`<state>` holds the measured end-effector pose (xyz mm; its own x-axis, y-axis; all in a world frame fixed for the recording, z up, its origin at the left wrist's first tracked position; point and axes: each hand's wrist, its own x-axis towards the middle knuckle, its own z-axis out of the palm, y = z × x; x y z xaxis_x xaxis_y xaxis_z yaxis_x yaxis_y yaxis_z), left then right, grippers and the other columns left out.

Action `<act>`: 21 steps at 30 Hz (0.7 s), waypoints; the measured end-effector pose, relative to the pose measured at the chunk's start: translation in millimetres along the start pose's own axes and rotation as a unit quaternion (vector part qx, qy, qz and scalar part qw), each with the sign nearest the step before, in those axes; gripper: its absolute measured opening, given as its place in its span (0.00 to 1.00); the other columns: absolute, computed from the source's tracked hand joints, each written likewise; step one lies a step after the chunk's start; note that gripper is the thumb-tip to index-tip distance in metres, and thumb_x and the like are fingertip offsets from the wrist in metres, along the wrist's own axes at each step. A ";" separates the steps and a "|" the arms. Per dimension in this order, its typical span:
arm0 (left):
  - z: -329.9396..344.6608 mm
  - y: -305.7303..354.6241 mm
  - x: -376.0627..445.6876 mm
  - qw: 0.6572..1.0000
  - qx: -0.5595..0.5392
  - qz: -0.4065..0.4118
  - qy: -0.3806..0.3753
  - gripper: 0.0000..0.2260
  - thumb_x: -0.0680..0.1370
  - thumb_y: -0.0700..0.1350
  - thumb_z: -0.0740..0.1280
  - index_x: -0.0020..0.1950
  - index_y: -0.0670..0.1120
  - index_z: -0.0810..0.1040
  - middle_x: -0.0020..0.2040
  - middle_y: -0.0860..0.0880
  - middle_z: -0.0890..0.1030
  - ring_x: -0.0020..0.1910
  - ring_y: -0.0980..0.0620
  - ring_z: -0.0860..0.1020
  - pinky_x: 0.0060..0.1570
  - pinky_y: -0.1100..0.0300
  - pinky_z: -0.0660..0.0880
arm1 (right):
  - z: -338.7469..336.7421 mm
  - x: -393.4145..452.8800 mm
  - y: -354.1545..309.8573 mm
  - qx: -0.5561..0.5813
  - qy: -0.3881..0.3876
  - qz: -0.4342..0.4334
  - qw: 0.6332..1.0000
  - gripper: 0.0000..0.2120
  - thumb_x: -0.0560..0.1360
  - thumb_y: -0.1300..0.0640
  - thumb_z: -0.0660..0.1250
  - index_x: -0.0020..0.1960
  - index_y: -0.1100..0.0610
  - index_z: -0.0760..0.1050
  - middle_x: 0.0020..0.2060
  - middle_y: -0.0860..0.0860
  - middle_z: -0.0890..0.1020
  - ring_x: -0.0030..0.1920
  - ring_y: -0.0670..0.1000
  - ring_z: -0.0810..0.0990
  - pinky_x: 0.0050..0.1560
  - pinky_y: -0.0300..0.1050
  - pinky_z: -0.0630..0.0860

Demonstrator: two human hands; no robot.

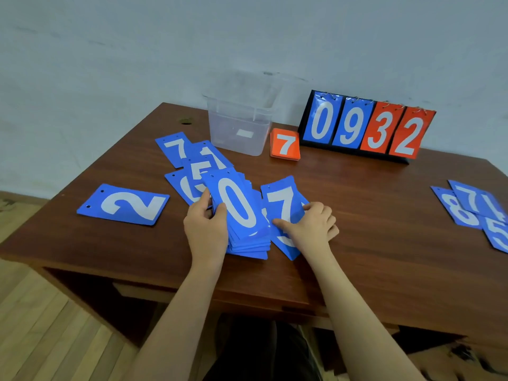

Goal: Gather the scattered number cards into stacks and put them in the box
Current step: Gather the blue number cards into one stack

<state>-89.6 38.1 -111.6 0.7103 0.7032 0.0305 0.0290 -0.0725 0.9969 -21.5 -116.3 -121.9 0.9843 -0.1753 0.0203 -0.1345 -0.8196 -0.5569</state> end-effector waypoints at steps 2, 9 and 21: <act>-1.3 -0.6 -0.2 1.000 -0.001 0.001 -0.001 0.22 0.77 0.41 0.65 0.71 0.46 0.67 0.62 0.49 0.73 0.51 0.59 0.73 0.53 0.55 0.78 | -1.0 -4.2 -0.3 0.048 0.015 -0.050 0.997 0.25 0.70 0.52 0.73 0.61 0.56 0.65 0.59 0.52 0.70 0.61 0.54 0.67 0.66 0.52 0.60; -12.0 -5.5 0.1 1.000 -0.001 0.016 0.012 0.26 0.77 0.40 0.65 0.73 0.51 0.62 0.55 0.55 0.71 0.54 0.60 0.71 0.41 0.75 0.67 | -12.4 -34.4 -7.8 0.361 0.077 -0.130 0.920 0.14 0.78 0.64 0.60 0.63 0.54 0.68 0.49 0.46 0.76 0.43 0.36 0.76 0.39 0.33 0.74; -6.9 -2.5 -12.9 0.999 -0.036 0.014 -0.012 0.24 0.77 0.40 0.65 0.72 0.50 0.65 0.63 0.47 0.75 0.62 0.55 0.73 0.56 0.66 0.72 | 17.8 -55.0 -35.1 0.311 -0.001 -0.151 0.938 0.14 0.74 0.62 0.68 0.58 0.53 0.73 0.46 0.43 0.74 0.47 0.43 0.72 0.46 0.26 0.67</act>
<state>-103.7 34.2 -114.1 0.7266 0.6846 0.0583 -0.0419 -0.0405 0.9983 -68.9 -68.2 -118.3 0.9669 0.0150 0.2546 0.2432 -0.3547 -0.9028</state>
